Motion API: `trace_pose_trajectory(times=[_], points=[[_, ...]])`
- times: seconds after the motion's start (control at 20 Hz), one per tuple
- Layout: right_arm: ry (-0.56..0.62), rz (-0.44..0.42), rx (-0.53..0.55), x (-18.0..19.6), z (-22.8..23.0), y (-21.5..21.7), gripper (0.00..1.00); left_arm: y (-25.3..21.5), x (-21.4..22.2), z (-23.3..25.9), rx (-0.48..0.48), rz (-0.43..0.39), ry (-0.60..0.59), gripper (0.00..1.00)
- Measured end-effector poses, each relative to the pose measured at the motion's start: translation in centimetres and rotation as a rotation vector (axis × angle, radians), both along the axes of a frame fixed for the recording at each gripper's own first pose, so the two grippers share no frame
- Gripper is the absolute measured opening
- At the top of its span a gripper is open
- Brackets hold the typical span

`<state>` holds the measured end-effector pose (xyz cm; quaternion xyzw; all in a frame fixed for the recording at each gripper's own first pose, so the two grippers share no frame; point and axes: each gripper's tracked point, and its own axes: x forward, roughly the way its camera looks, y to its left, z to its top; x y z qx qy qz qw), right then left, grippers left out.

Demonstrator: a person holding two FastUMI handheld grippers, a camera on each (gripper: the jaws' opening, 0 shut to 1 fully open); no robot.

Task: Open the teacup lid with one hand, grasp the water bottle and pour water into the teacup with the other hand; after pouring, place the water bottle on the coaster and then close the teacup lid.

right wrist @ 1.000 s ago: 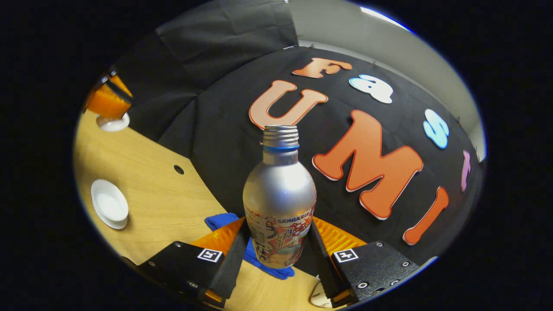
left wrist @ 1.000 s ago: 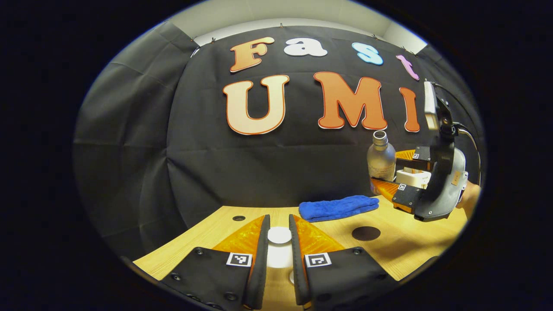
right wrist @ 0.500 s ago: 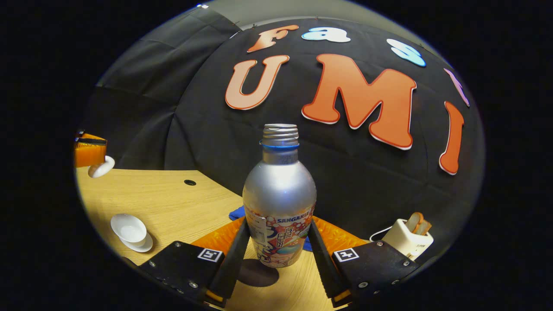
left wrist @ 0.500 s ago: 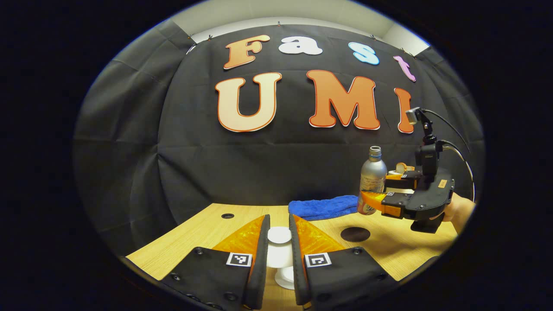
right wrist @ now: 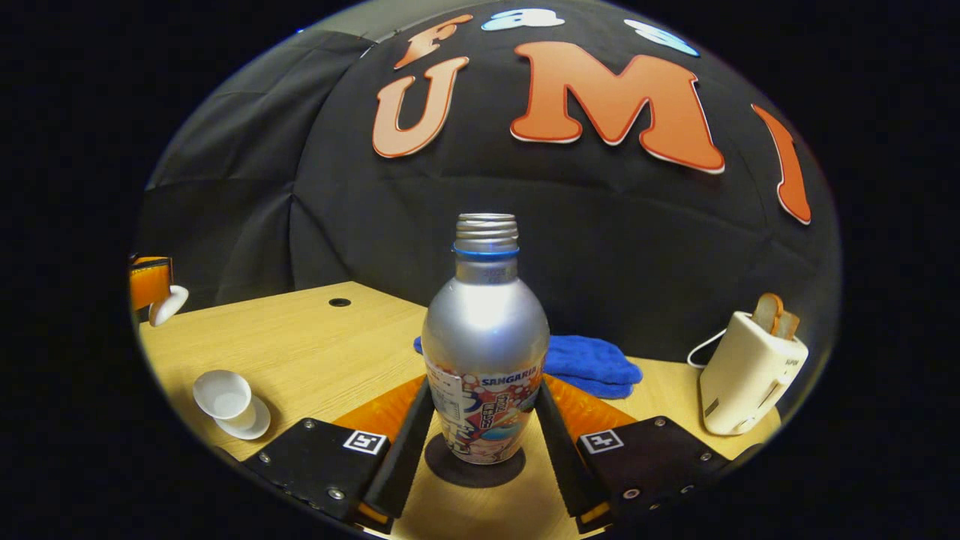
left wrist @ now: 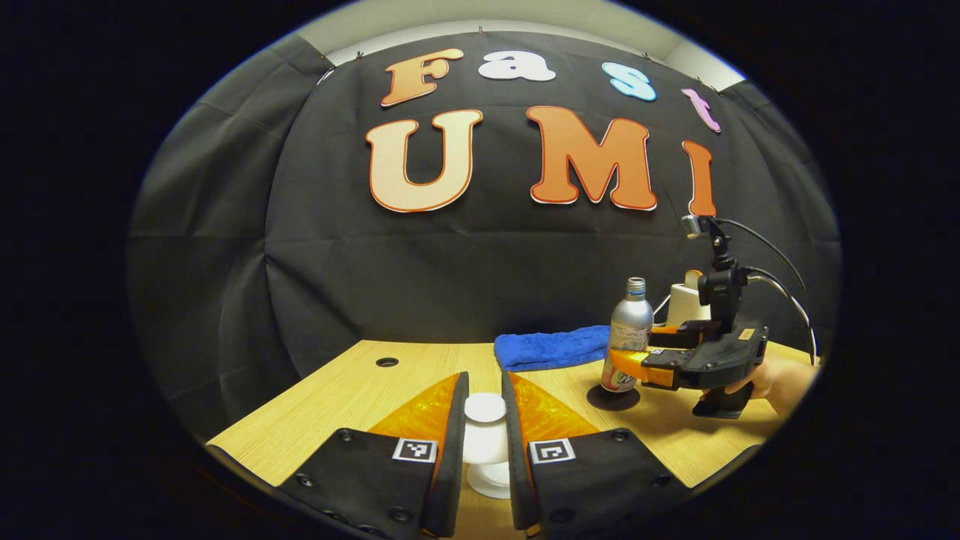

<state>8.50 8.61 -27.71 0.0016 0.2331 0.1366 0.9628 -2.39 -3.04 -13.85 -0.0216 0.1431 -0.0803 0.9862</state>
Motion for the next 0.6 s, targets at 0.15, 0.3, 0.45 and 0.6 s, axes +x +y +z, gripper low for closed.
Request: trace_pose_trajectory(times=[0.15,0.3,0.45,0.6], points=[[0.041,-0.014,0.018,-0.2,-1.3,-0.1,0.79,0.1,0.2,-0.7,0.005,0.006,0.016,0.31],[0.062,-0.019,0.036,-0.3,-2.0,-0.1,0.79,-0.2,0.5,-1.3,-0.007,0.004,0.034,0.31],[0.065,-0.020,0.038,-0.3,-2.0,0.0,0.79,-0.7,0.6,-2.4,-0.024,-0.001,0.063,0.31],[0.044,-0.013,0.016,-0.8,-1.3,-0.4,0.84,-1.7,0.9,-3.5,-0.049,-0.018,0.082,0.31]])
